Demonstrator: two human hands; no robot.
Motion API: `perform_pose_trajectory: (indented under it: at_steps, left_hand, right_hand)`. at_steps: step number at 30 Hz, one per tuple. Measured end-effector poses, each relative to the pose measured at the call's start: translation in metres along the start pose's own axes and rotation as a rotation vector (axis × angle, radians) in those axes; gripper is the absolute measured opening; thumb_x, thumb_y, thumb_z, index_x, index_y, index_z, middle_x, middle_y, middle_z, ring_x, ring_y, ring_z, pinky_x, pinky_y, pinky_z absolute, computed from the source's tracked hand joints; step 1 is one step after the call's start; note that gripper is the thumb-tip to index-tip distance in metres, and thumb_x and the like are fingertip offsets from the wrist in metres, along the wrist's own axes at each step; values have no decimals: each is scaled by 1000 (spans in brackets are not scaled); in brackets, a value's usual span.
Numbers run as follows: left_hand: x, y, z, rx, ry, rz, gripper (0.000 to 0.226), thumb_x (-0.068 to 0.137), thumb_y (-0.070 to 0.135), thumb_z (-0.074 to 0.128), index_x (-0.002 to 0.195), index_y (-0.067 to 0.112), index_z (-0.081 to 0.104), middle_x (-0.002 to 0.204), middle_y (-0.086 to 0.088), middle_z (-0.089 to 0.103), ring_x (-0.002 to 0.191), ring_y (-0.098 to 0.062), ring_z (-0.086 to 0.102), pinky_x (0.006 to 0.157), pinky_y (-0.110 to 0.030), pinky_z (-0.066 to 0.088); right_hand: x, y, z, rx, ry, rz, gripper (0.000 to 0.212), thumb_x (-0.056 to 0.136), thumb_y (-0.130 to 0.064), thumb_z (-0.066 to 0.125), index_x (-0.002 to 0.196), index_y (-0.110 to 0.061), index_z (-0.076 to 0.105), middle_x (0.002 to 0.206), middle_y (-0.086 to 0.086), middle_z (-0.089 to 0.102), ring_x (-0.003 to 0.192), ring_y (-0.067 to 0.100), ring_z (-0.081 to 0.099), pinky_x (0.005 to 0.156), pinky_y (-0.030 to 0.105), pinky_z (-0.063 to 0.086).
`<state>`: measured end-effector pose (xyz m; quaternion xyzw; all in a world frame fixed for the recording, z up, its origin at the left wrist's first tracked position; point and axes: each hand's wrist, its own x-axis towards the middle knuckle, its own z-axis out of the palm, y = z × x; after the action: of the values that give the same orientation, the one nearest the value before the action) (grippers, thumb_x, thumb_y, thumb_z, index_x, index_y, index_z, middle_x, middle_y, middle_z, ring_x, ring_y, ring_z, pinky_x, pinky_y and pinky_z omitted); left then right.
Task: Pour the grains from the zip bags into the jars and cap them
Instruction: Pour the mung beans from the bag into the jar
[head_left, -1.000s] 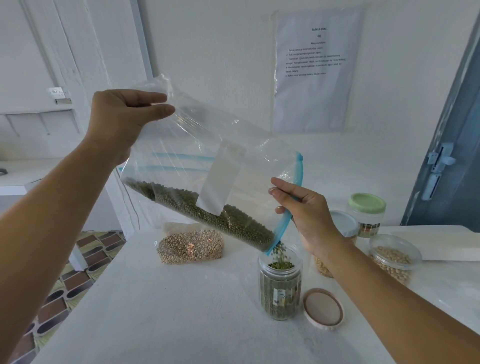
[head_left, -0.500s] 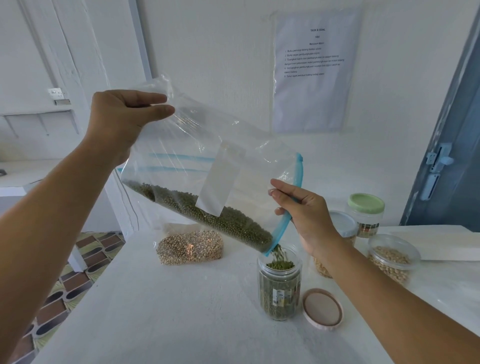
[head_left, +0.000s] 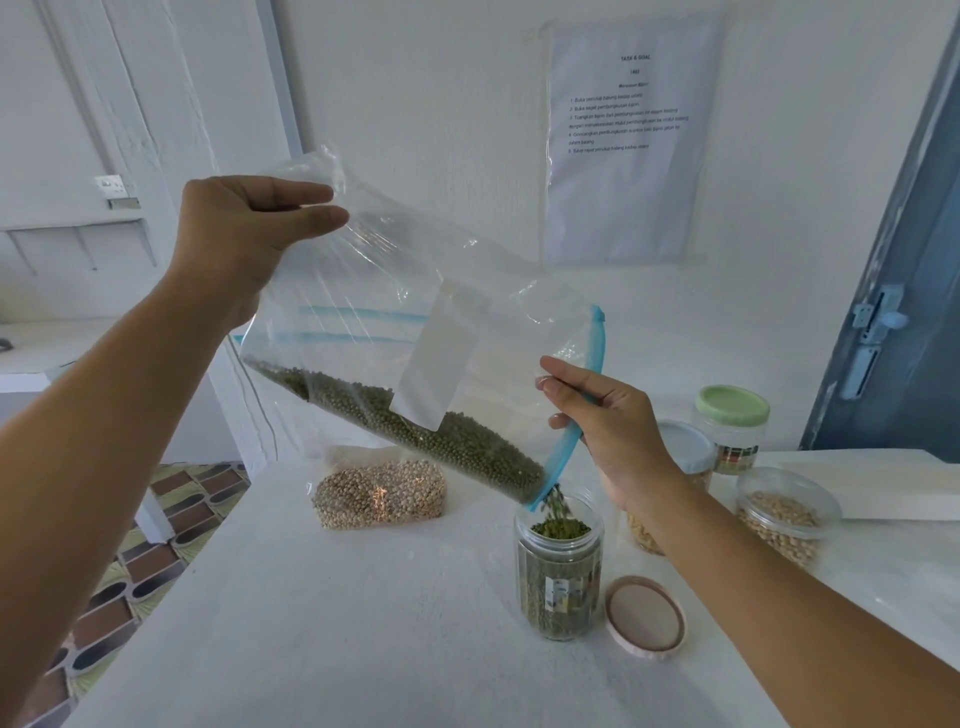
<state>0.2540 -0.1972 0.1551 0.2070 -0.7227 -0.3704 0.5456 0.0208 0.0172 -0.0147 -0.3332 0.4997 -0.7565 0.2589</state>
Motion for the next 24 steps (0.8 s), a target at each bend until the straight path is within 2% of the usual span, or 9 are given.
perform_pose_trajectory:
  at_steps: [14, 24]
  left_hand:
    - [0, 4, 2, 33, 5, 23, 36, 70, 29, 95, 102, 24, 82, 88, 14, 80, 83, 3, 70, 73, -8, 49]
    - [-1, 5, 1, 26, 13, 19, 38, 68, 28, 96, 103, 22, 82, 87, 13, 80, 80, 4, 68, 74, -10, 48]
  right_hand:
    - [-2, -2, 1, -9, -1, -2, 23, 91, -11, 76, 110, -23, 80, 105, 3, 80, 72, 11, 65, 83, 26, 59]
    - [-3, -3, 2, -5, -2, 4, 23, 91, -10, 75, 110, -22, 80, 106, 2, 80, 71, 11, 65, 78, 22, 58]
